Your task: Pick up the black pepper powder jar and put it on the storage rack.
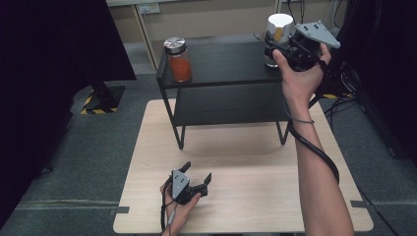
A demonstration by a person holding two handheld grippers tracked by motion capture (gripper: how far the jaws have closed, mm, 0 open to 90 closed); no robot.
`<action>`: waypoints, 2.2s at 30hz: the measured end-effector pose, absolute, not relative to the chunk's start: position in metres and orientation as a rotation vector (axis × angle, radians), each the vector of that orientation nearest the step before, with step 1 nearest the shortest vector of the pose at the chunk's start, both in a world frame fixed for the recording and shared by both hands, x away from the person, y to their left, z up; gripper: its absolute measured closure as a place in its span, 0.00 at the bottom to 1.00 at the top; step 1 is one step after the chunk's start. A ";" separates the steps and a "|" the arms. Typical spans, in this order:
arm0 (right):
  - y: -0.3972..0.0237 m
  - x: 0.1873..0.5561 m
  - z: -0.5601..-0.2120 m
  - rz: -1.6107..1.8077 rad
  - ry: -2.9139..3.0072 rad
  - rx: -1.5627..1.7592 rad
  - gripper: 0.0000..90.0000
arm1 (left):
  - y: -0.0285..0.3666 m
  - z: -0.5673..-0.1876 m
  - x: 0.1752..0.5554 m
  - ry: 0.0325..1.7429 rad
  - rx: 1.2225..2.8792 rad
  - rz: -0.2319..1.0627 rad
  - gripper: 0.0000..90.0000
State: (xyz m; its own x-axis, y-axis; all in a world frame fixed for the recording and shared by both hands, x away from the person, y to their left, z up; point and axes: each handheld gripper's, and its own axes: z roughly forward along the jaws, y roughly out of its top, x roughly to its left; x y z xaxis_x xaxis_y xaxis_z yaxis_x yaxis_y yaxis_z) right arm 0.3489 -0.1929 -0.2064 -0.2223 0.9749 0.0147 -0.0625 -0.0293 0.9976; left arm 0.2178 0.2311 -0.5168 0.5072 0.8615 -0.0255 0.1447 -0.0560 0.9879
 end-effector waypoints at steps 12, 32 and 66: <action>-0.194 0.328 -0.216 1.445 1.360 1.031 0.17 | 0.232 -0.517 0.218 0.904 1.536 0.736 0.12; -0.209 0.294 -0.250 1.508 1.374 1.007 0.17 | 0.231 -0.517 0.218 0.904 1.536 0.738 0.12; -0.231 0.253 -0.317 1.516 1.464 0.996 0.16 | 0.230 -0.517 0.217 0.902 1.538 0.745 0.12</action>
State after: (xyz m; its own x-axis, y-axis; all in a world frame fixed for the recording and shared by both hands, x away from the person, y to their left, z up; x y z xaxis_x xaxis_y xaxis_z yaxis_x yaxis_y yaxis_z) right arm 0.2526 -0.2310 -0.3166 -0.3809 0.9245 0.0139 -0.0181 -0.0225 0.9996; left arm 0.2171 0.2305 -0.5168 0.5043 0.8633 -0.0213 0.1423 -0.0587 0.9881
